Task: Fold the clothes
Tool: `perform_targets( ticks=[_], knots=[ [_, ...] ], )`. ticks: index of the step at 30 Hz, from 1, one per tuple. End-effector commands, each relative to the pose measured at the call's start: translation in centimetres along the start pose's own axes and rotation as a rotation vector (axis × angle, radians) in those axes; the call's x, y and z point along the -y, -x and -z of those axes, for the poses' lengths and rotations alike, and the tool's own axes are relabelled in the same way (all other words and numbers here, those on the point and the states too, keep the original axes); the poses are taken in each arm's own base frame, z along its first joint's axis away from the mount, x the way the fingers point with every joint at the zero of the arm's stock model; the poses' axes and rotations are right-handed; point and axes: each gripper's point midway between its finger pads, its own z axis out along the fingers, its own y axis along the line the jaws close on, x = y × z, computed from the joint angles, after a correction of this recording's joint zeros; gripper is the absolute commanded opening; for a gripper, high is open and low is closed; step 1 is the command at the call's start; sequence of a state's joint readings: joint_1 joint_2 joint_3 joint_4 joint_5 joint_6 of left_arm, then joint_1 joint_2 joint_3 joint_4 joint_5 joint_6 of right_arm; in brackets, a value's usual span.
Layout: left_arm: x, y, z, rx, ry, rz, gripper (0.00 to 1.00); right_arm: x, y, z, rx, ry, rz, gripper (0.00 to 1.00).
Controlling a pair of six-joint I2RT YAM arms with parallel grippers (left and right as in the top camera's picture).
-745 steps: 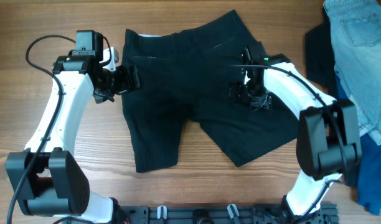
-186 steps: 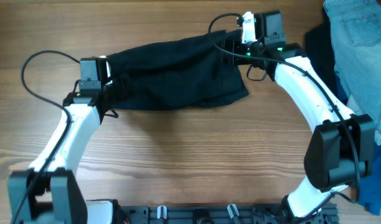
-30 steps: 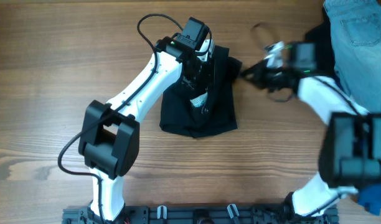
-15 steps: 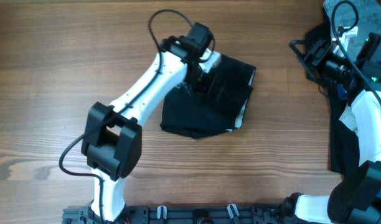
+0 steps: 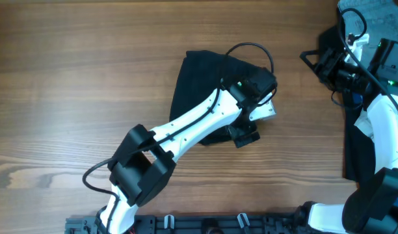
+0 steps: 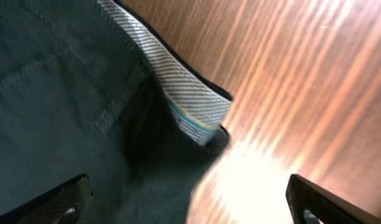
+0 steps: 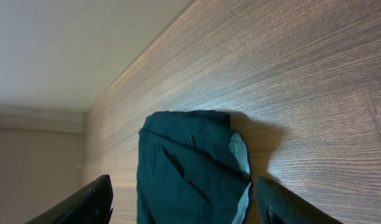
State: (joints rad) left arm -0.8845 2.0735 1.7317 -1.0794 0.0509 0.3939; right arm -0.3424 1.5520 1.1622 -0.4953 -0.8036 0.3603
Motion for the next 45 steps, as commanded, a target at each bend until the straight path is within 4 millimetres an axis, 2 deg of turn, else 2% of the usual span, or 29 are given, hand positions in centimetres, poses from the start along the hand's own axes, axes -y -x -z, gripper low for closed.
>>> perform_targets(
  ticks=[1,8,10,11,12,13,14,18,19,20,23,26,27,28,30,32,35,37,40,41,42,43,44,45],
  knots=[
    [-1.0,-1.7,-3.8,-0.081,0.053,-0.05,1.0,0.1,0.1,0.1,0.005,-0.018,0.045,0.74],
    [-1.2,-2.2,-8.5,-0.104,0.047,-0.073,1.0,0.6,0.1,0.1,0.006,-0.046,0.038,0.75],
    [-1.7,-1.8,-9.8,-0.094,0.065,-0.073,0.95,0.7,0.1,0.1,0.009,-0.056,0.038,0.75],
    [-2.3,-1.5,-10.6,-0.089,0.099,-0.073,0.87,0.8,0.1,0.1,0.009,-0.056,0.039,0.75],
    [-3.1,-1.3,-11.3,-0.086,0.14,-0.07,0.73,0.7,0.1,0.1,0.009,-0.056,0.039,0.75],
    [-4.0,-1.1,-12.2,-0.083,0.182,-0.068,0.51,1.0,0.1,0.2,0.011,-0.068,0.038,0.75],
    [-4.4,-1.0,-12.8,-0.08,0.191,-0.064,0.38,1.2,0.1,0.2,0.012,-0.081,0.034,0.75],
    [-6.2,-1.3,-15.6,-0.075,0.226,-0.035,0.19,1.9,0.1,0.2,0.015,-0.117,0.026,0.76],
    [-7.4,-1.5,-16.0,-0.077,0.267,0.0,0.12,1.9,0.1,0.2,0.016,-0.122,0.027,0.76],
    [-9.6,-1.8,-16.1,-0.067,0.346,0.087,0.05,2.0,0.2,0.3,0.019,-0.128,0.027,0.75],
    [-14.8,-2.5,-15.5,0.002,0.434,0.287,0.04,2.1,0.2,0.3,0.02,-0.132,0.026,0.75],
    [-21.4,-5.1,-14.5,0.084,0.488,0.542,0.04,2.1,0.2,0.3,0.02,-0.134,0.026,0.75],
    [-23.5,-6.5,-14.1,0.098,0.503,0.624,0.04,2.1,0.2,0.3,0.02,-0.135,0.026,0.75],
    [-26.7,-9.3,-13.5,0.113,0.525,0.755,0.04,2.1,0.2,0.3,0.02,-0.135,0.025,0.75],
    [-30.1,-12.9,-12.7,0.128,0.554,0.898,0.04,2.2,0.1,0.3,0.018,-0.135,0.023,0.75],
    [-34.3,-17.5,-11.5,0.177,0.604,1.078,0.04,2.2,0.1,0.3,0.016,-0.136,0.019,0.75],
    [-39.0,-22.5,-9.8,0.318,0.613,1.327,0.04,2.2,-0.2,0.3,0.009,-0.138,0.013,0.75],
    [-41.5,-25.1,-8.9,0.449,0.581,1.505,0.04,2.3,-0.4,0.3,0.0,-0.141,0.005,0.74],
    [-44.5,-26.7,-7.4,0.661,0.516,1.63,0.04,2.3,-0.5,0.3,-0.002,-0.142,0.001,0.74],
    [-45.2,-26.5,-7.0,0.706,0.508,1.619,0.05,2.3,-0.5,0.3,-0.003,-0.142,0.001,0.74],
    [-46.5,-25.8,-5.9,0.8,0.532,1.586,0.18,2.1,-0.6,0.1,-0.008,-0.138,0.008,0.74],
    [-46.9,-25.1,-5.4,0.831,0.544,1.562,0.38,2.0,-0.7,0.0,-0.01,-0.14,0.01,0.74],
    [-47.3,-24.3,-4.7,0.871,0.556,1.537,0.8,2.0,-0.8,-0.2,-0.012,-0.149,0.016,0.74],
    [-47.7,-23.8,-4.0,0.904,0.566,1.519,1.0,2.0,-0.9,-0.3,-0.014,-0.155,0.021,0.74]
  ],
)
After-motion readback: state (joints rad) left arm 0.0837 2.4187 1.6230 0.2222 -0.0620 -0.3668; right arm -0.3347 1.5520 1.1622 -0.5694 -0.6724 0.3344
